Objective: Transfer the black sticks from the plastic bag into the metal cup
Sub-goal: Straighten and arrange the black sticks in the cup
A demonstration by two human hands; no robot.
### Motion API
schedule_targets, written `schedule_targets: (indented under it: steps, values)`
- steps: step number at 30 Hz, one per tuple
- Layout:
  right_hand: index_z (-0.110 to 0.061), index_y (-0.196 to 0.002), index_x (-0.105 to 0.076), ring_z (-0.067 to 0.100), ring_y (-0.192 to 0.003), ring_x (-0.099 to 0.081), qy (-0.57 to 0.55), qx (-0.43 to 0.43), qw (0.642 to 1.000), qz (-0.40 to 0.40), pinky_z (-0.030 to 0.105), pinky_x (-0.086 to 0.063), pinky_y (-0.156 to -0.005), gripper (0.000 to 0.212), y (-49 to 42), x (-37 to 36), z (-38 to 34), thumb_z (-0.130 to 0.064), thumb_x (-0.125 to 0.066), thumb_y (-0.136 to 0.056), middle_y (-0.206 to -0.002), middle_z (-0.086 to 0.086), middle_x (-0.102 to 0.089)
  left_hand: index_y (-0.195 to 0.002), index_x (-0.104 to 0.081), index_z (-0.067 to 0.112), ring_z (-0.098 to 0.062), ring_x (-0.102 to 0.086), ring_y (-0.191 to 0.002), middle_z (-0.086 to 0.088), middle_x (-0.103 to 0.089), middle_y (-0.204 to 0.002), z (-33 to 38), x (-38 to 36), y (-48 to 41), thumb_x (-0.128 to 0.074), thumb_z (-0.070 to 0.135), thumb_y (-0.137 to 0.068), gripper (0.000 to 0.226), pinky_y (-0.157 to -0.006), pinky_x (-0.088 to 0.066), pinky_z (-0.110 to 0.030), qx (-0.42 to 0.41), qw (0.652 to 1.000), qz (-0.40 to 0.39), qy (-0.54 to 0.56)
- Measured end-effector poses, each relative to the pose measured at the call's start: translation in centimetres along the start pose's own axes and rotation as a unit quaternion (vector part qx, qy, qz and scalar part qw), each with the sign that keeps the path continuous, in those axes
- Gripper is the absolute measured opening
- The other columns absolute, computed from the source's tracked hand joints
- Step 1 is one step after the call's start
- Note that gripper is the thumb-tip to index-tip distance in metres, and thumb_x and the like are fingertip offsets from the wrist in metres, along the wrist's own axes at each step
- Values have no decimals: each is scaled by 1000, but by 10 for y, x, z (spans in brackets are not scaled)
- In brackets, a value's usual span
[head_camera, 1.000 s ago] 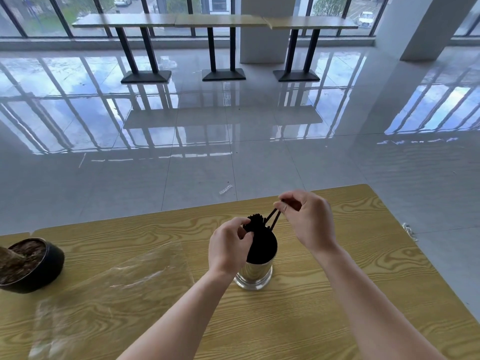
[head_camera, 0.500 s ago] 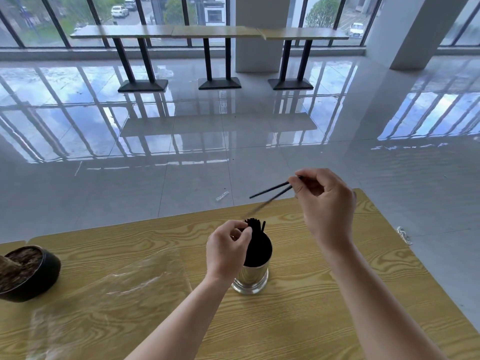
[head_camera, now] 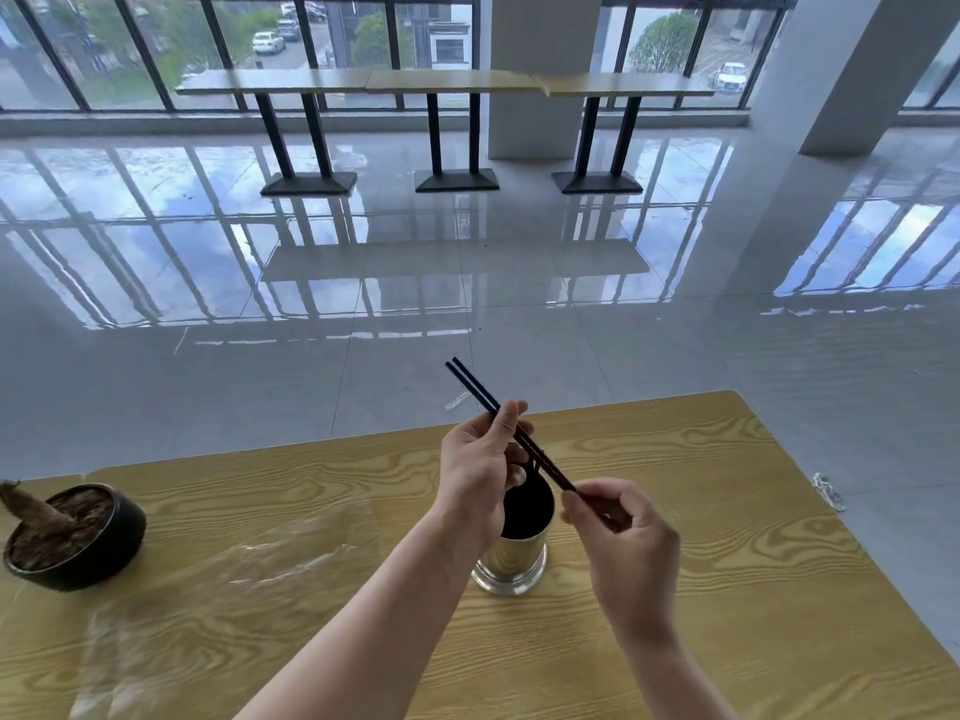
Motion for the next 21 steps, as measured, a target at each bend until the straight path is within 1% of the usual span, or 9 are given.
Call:
schedule_targets:
  steps: [3, 5, 7, 10, 12, 14, 17, 20, 21]
  values:
    - [-24, -89, -74, 13, -79, -75, -4, -61, 995, -84, 25, -61, -71, 20, 1, -10, 14, -9, -84, -78, -86, -6, -77, -90, -74, 3, -11, -43, -45, -4, -67, -67, 4, 5, 4, -66, 18, -95, 18, -43, -38, -21, -58, 996, -9, -65]
    - [-28, -97, -74, 8, -90, -73, 3, -69, 989, -129, 24, -59, -77, 21, -7, -14, 8, -17, -83, -80, -96, -13, -76, -85, -74, 5, -11, -43, -41, -4, -66, -65, 8, 7, 9, -67, 16, -94, 16, -42, -39, -20, -113, 985, -23, -128]
    - [-35, -100, -72, 5, -91, -71, 4, -48, 990, -130, 22, -59, -78, 20, -21, -15, -8, -29, -78, -83, -99, -19, -74, -81, -74, 11, -9, -46, -41, -4, -66, -65, 11, 8, 12, -69, 17, -92, 13, -42, -40, -19, -155, 969, -43, -189]
    - [-40, -106, -71, 4, -87, -70, -12, -21, 991, -132, 21, -58, -75, 20, -46, -20, -40, -42, -69, -85, -98, -19, -75, -74, -72, 18, -7, -48, -44, 0, -65, -63, 11, 8, 15, -69, 20, -93, 19, -46, -41, -20, -195, 940, -70, -271]
    - [-40, -112, -69, 3, -88, -69, -38, -31, 984, -172, 24, -59, -76, 29, -62, -28, -57, -47, -69, -84, -99, -15, -76, -74, -71, 17, -6, -49, -47, 3, -64, -61, 10, 8, 17, -69, 22, -93, 19, -51, -42, -22, -202, 925, -83, -311]
    - [-39, -111, -71, 1, -79, -68, -44, -26, 976, -214, 25, -57, -72, 26, -73, -36, -70, -41, -72, -86, -92, -13, -77, -74, -70, 14, -7, -48, -49, 7, -61, -57, 7, 8, 16, -70, 24, -92, 21, -55, -42, -28, -190, 915, -98, -341]
    - [-31, -96, -76, 4, -61, -63, -25, 15, 973, -229, 26, -55, -63, 18, -80, -40, -79, -16, -76, -87, -79, -8, -77, -72, -70, 13, -7, -47, -50, 14, -55, -50, 5, 11, 13, -71, 23, -91, 21, -56, -41, -29, -178, 905, -105, -370]
    - [-32, -89, -75, 8, -56, -68, -17, 47, 978, -201, 21, -55, -57, 18, -79, -32, -77, -15, -78, -86, -75, -7, -76, -89, -78, 26, 0, -55, -56, 18, -65, -63, 9, 16, 14, -75, 24, -88, 4, -58, -46, -20, -192, 904, -107, -367]
    - [-31, -89, -74, 8, -57, -70, -14, 54, 982, -179, 19, -55, -57, 16, -79, -27, -74, -16, -78, -86, -75, -8, -76, -98, -78, 28, -1, -59, -60, 16, -70, -71, 10, 21, 12, -77, 25, -86, 13, -58, -48, -19, -198, 905, -93, -365]
Point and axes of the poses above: each hand's wrist, its own y-axis away from the middle knuckle, its own x-axis out of the back of the hand, z = x × y, the point moved 5 cm from there along -y, towards the middle knuckle
